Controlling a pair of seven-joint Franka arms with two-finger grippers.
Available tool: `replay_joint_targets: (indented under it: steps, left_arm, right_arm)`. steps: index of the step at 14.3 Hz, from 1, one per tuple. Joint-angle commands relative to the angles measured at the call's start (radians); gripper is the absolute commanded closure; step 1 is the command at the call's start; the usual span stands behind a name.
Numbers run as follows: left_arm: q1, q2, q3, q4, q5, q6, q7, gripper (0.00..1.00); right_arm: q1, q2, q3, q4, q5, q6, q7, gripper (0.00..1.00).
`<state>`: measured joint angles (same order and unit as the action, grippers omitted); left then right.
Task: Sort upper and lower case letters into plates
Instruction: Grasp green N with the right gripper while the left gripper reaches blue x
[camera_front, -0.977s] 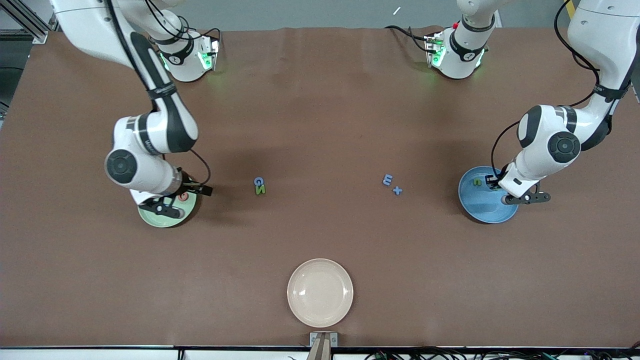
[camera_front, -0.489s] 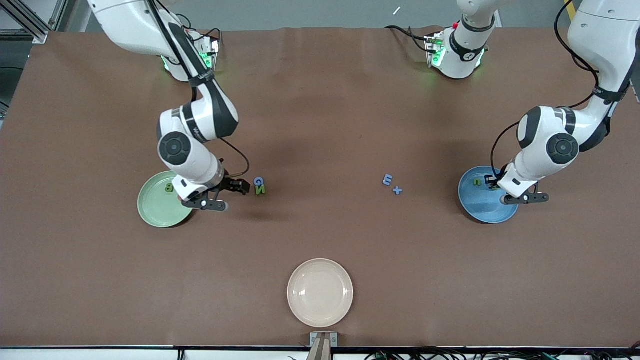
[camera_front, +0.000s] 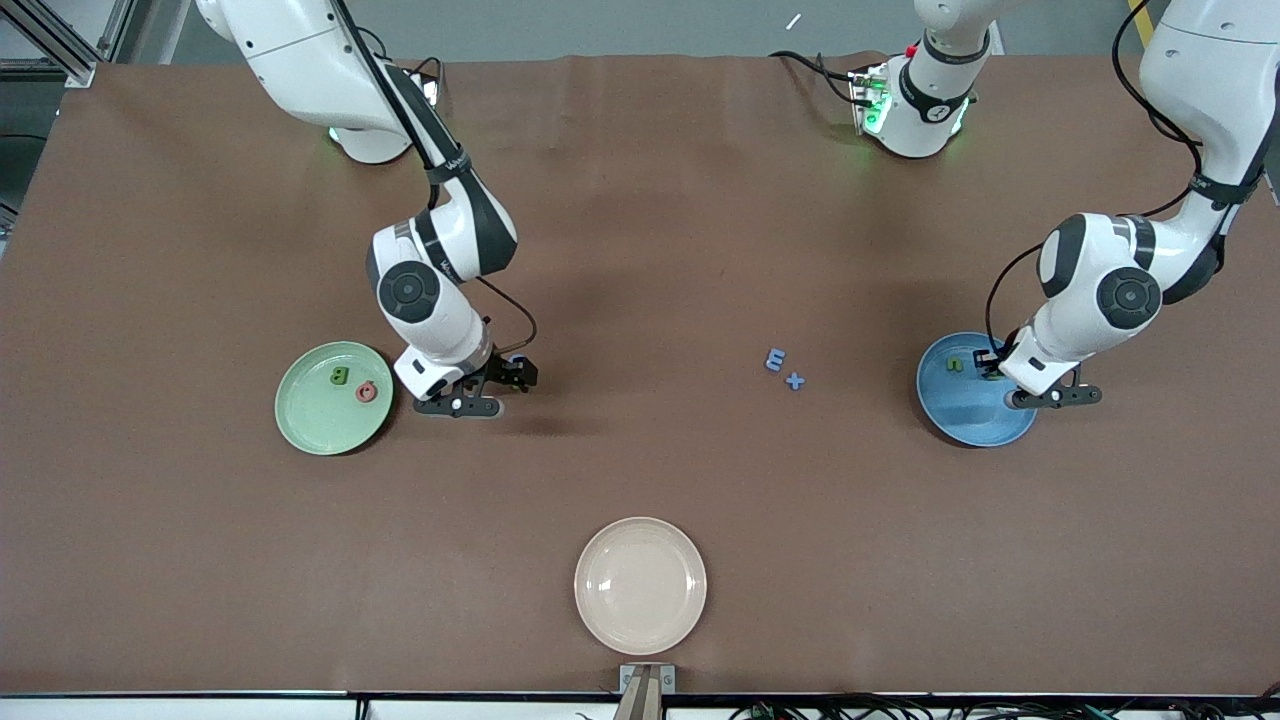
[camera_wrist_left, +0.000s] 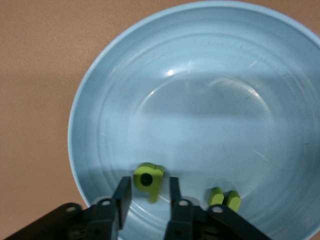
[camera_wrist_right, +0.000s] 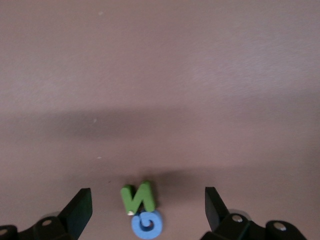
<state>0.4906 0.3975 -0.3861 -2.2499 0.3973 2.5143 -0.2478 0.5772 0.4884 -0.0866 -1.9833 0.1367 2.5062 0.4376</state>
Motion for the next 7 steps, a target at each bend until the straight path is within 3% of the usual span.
replay_joint_targets:
  steps: [1, 4, 7]
  left_arm:
    - [0.009, -0.011, -0.008, 0.003, 0.021, 0.011, 0.01, 0.24]
    - [0.006, -0.042, -0.023, 0.004, 0.02, -0.002, -0.005, 0.01]
    - [0.006, -0.071, -0.094, 0.012, 0.011, -0.037, -0.053, 0.0]
  right_arm:
    - [0.045, 0.016, -0.01, -0.002, 0.008, 0.029, 0.015, 0.01]
    - [0.058, 0.032, -0.01, -0.006, -0.002, 0.042, 0.012, 0.01]
    - [0.059, 0.044, -0.01, -0.011, -0.011, 0.055, 0.004, 0.01]
